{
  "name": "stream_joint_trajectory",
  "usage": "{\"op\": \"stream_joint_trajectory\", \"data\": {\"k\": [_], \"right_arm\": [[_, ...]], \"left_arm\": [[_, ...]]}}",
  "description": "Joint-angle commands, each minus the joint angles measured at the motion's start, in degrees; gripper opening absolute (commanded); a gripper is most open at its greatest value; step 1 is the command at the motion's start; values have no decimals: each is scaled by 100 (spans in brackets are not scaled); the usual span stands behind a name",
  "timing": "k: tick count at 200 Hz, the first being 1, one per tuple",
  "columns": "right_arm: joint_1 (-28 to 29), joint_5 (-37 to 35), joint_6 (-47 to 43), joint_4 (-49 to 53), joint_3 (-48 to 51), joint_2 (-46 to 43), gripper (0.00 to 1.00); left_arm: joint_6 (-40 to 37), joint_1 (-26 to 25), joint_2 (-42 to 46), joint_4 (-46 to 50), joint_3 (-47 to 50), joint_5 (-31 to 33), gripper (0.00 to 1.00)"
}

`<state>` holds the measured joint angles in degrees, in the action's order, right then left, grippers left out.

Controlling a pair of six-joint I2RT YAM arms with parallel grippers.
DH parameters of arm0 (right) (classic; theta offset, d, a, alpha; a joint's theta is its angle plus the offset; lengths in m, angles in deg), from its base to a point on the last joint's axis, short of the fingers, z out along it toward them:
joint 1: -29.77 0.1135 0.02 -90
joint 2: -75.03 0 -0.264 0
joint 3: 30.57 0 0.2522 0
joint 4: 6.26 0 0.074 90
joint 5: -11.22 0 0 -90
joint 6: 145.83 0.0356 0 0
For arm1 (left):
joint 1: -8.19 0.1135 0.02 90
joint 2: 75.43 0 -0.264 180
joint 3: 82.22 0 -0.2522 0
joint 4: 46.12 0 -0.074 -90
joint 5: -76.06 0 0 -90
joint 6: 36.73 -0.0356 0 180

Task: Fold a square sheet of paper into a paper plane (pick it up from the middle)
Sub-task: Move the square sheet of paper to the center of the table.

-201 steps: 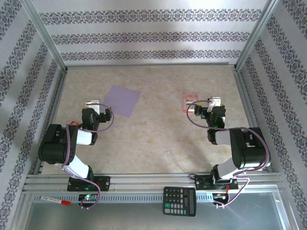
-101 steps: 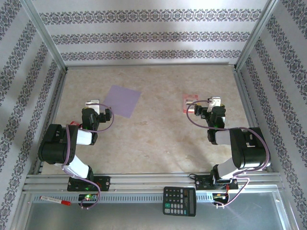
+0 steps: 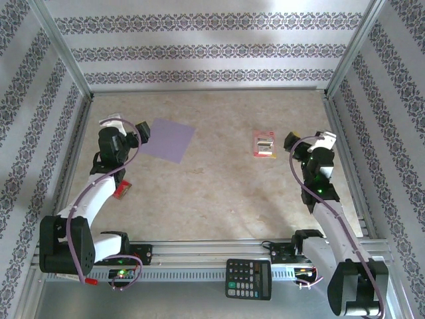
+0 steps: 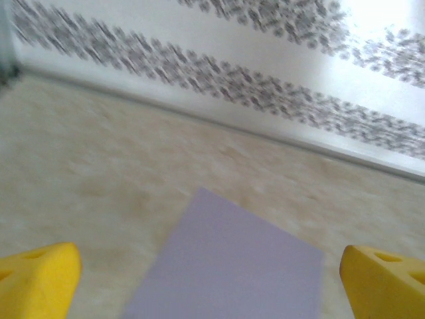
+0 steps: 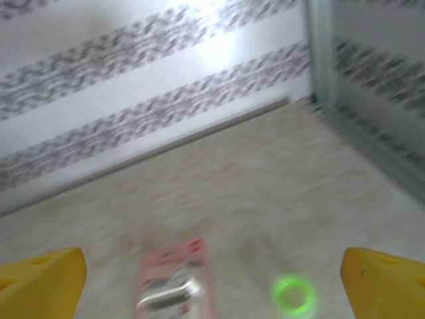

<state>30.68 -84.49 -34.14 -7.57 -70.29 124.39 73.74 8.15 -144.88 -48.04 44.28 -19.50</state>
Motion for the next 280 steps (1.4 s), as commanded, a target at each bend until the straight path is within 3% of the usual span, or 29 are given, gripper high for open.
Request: {"op": "stream_joint_trajectory", "data": {"k": [1, 21, 40, 101, 163, 201, 233, 259, 280], "right_arm": [[815, 795, 544, 973, -230, 180, 98], [1846, 321, 114, 1256, -612, 652, 98], [2330, 187, -57, 1359, -1024, 1172, 98], [2676, 434, 213, 1253, -1438, 1940, 98], [2696, 356, 270, 1284, -1377, 2038, 98], [2677, 332, 167, 1460, -1395, 2072, 98], [2587, 283, 59, 1662, -1360, 1927, 98], [2482, 305, -30, 1882, -1307, 1712, 98], [2385, 316, -70, 2086, -1242, 1467, 98]], "left_arm": [[851, -160, -358, 1481, -438, -1045, 100], [295, -531, -921, 2421, -1170, -356, 100], [45, -564, -1768, 3261, -2027, -170, 100], [-1407, -1174, -4288, 5110, -4621, 365, 100], [-1721, -1168, -5941, 6158, -6429, 530, 100], [-1589, -1193, -5987, 6154, -6201, -125, 96], [-1447, -1482, -5593, 5941, -5398, -96, 94], [-1014, -2019, -4962, 5640, -4413, -127, 90], [-491, -2799, -4351, 5322, -3589, -111, 91]]}}
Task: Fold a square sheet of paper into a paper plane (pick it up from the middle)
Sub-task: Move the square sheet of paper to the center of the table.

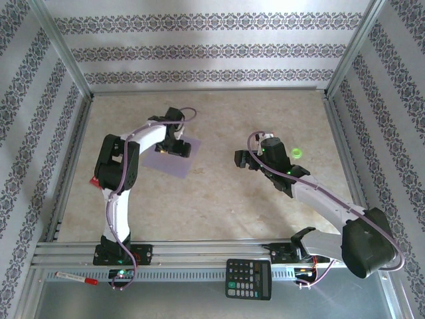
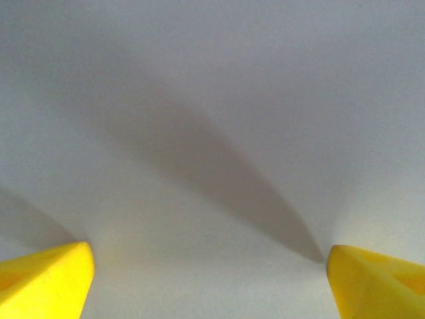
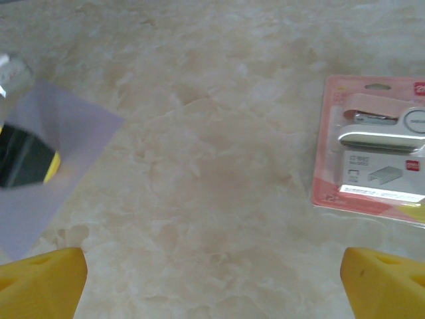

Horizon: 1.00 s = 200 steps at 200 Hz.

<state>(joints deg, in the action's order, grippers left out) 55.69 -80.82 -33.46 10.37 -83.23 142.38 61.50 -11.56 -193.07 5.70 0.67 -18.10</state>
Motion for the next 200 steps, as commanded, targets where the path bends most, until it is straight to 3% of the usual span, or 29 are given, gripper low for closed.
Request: {"op": "stream_joint_trajectory", "data": {"k": [1, 33, 52, 101, 152, 200], "right_arm": [[-123, -51, -137, 309, 55, -347, 98], [-290, 18, -204, 584, 192, -721, 98], [-379, 71, -217, 712, 258, -954, 98], [-510, 159, -118, 728, 541, -1288, 98], [-561, 204, -131, 785, 521, -1271, 98], [-578, 251, -76, 757, 589, -1217, 98]], "left_arm": [[755, -864, 491, -62, 805, -251, 91], [1004, -1474, 964, 104, 891, -51, 94], [691, -1458, 1192, 328, 858, 240, 100], [21, -1381, 757, 651, 661, 281, 100], [-183, -1245, 107, 942, 96, 170, 100], [-78, -1245, -13, 823, 297, -155, 95]]}}
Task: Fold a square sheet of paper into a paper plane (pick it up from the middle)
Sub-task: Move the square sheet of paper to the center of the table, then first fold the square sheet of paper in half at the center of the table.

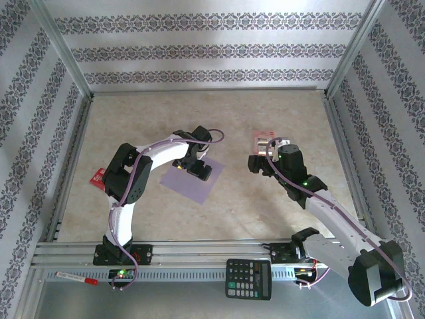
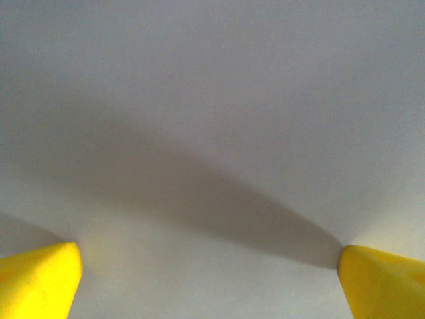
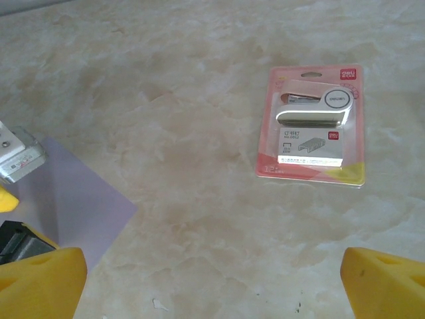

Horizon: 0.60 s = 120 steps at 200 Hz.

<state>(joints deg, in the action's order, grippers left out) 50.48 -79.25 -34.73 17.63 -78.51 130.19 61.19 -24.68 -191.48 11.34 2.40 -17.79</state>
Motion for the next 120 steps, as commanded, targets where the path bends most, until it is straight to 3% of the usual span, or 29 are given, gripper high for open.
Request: {"op": "stream_joint_trajectory", "data": {"k": [1, 120], "right_arm": [[-58, 92, 47, 28, 119, 3, 98], [-84, 161, 47, 16, 39, 119, 98]], "left_arm": [[-46, 68, -168, 256, 131, -181, 95], [25, 61, -146, 215, 261, -192, 81]]}}
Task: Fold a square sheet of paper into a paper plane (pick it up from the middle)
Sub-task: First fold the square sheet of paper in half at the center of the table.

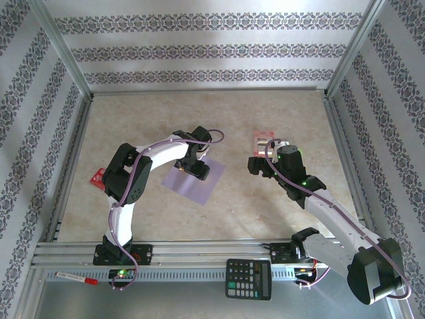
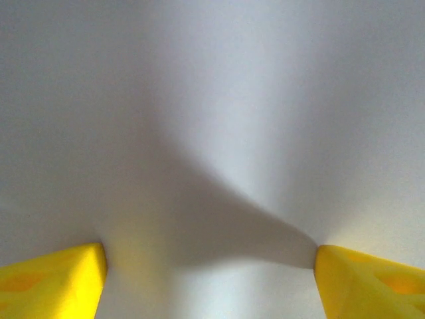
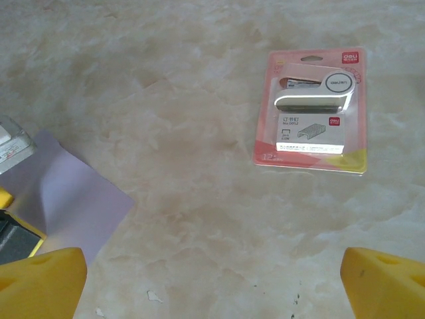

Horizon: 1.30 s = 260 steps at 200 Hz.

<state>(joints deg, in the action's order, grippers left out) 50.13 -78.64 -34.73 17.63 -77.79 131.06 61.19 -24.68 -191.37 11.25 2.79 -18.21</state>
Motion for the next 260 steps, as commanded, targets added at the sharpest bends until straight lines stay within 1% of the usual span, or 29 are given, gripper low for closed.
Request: {"op": "stream_joint_trajectory", "data": {"k": [1, 46, 63, 84, 103, 118, 134, 148, 164, 174, 191, 199, 209, 234, 243, 260], "right_arm": [[-50, 100, 45, 20, -36, 31, 98], [-58, 160, 34, -10, -126, 215, 98], [-65, 179, 48, -37, -152, 275, 98], [-58, 171, 48, -7, -187, 286, 98], [-67, 164, 70, 65, -227, 247, 98], [-74, 220, 89, 181, -287, 229, 98], [-106, 380, 113, 396, -406, 207, 98], [-153, 607, 113, 688, -572, 174, 98], [-298, 937, 111, 1042, -778, 78, 98], [-444, 1187, 83, 1293, -930, -26, 98], [-731, 1709, 14, 1663, -1169, -173, 98], [-828, 1946, 33, 1757, -1240, -189, 98], [-850, 2183, 73, 1770, -1269, -189, 98], [-828, 2789, 368, 1471, -1036, -79, 97], [-818, 2937, 525, 1292, -895, 9, 94], [-742, 3138, 796, 994, -666, 234, 86]], "left_arm": [[25, 61, -157, 225, 217, -152, 81], [103, 41, -91, 192, 134, -227, 77], [188, 43, -19, 125, 146, -264, 71], [430, 36, 250, -217, 332, -497, 60], [746, 39, 591, -810, 692, -948, 45], [990, 36, 887, -1351, 1019, -1375, 37], [1322, 43, 1303, -1949, 1340, -2021, 31], [1787, 35, 1762, -2811, 1672, -2792, 26], [2496, 37, 2157, -3845, 2025, -3639, 23], [3124, 37, 2310, -4834, 2318, -4148, 23], [4215, 21, 2344, -6574, 2876, -4612, 22], [4592, 23, 2260, -7045, 3021, -4703, 22], [4702, 25, 2118, -7155, 3084, -4749, 22], [4315, 25, 1852, -6649, 3119, -4566, 23], [4246, 33, 1731, -6604, 3143, -4565, 23], [4304, 51, 1456, -6733, 3209, -4585, 23]]}}
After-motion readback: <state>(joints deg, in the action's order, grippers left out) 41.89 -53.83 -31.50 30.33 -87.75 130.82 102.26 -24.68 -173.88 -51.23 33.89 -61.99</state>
